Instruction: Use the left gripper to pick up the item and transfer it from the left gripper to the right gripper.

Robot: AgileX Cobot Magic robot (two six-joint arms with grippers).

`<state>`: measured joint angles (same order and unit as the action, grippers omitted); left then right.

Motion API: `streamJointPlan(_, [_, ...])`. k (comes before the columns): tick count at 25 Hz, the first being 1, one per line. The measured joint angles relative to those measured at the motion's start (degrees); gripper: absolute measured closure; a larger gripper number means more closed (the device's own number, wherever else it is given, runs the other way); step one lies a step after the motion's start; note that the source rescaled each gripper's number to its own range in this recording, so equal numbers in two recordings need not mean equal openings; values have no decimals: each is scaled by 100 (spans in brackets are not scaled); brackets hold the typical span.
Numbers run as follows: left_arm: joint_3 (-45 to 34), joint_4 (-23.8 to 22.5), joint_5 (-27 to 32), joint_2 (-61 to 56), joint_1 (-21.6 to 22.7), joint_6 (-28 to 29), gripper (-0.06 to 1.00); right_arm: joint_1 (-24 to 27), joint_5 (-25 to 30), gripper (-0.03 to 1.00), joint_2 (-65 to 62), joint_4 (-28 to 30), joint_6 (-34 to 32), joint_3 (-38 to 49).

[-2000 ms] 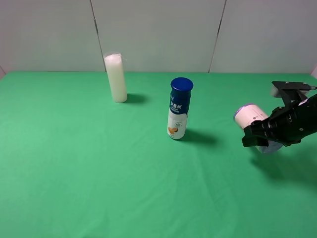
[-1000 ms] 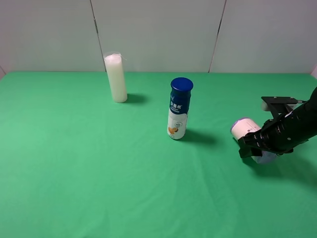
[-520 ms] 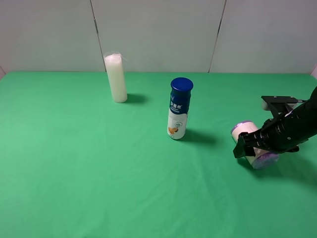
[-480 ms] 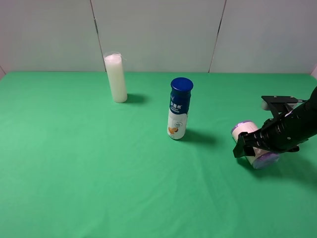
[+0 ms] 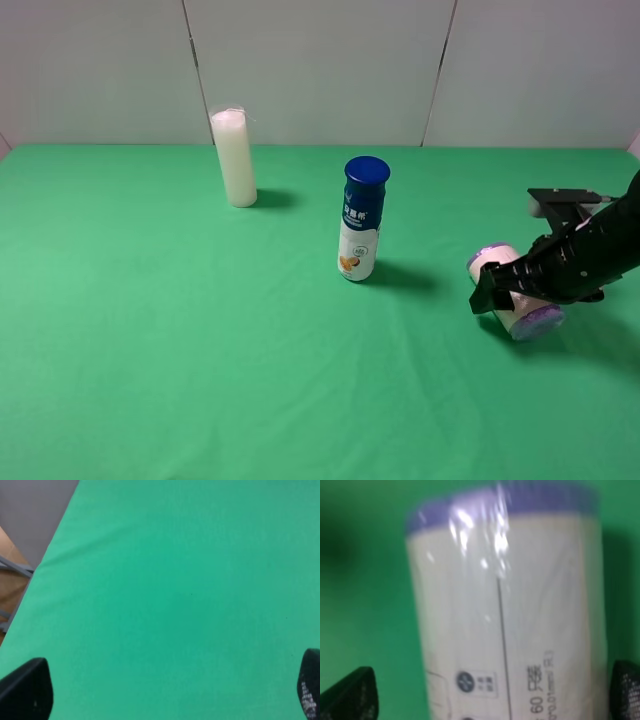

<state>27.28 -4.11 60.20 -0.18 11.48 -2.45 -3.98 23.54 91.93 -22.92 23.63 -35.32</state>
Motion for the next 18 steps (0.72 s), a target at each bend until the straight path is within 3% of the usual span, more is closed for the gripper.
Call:
streamJointPlan(10, [0, 0, 0, 0, 0, 0, 0, 0, 563, -3, -1206, 499, -513, -216])
streamJointPlan(18, [0, 0, 0, 0, 0, 0, 0, 0, 1470, -3, -2838, 899, -926, -234])
